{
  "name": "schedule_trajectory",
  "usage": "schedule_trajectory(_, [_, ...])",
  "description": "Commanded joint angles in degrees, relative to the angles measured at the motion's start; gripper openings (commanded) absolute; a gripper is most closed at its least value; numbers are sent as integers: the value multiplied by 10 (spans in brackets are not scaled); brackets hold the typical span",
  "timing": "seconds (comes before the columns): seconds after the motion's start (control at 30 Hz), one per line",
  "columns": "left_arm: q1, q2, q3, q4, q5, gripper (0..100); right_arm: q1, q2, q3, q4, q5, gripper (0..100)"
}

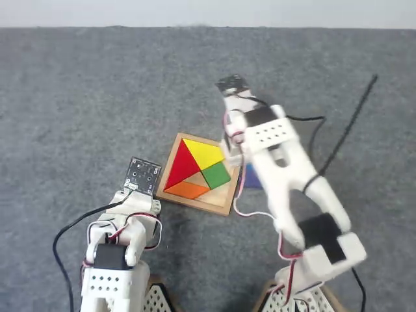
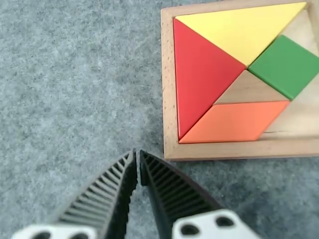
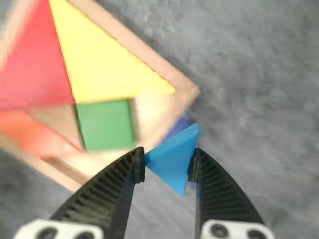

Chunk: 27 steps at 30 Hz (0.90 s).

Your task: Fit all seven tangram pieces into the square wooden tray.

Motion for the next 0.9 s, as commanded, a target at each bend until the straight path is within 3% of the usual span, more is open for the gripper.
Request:
schedule_trajectory(0.0, [-2, -7, -4, 3, 4, 13, -22, 45, -72, -22, -99, 119])
schedule_trajectory(0.13, [-2, -7, -4, 3, 4, 13, -32, 120, -142, -1, -213, 119])
schedule_trajectory(0.3, [-2, -7, -4, 3, 4, 13, -33, 187, -194, 18, -280, 123])
schedule_trajectory(0.5, [-2, -7, -4, 3, 4, 13, -33, 203, -199, 1, -285, 133])
schedule_trajectory(0.7, [-2, -7, -4, 3, 4, 13, -41, 200, -198, 15, -258, 255])
schedule_trajectory(0.87, [-2, -7, -4, 3, 4, 13, -55, 199, -198, 15, -257, 256])
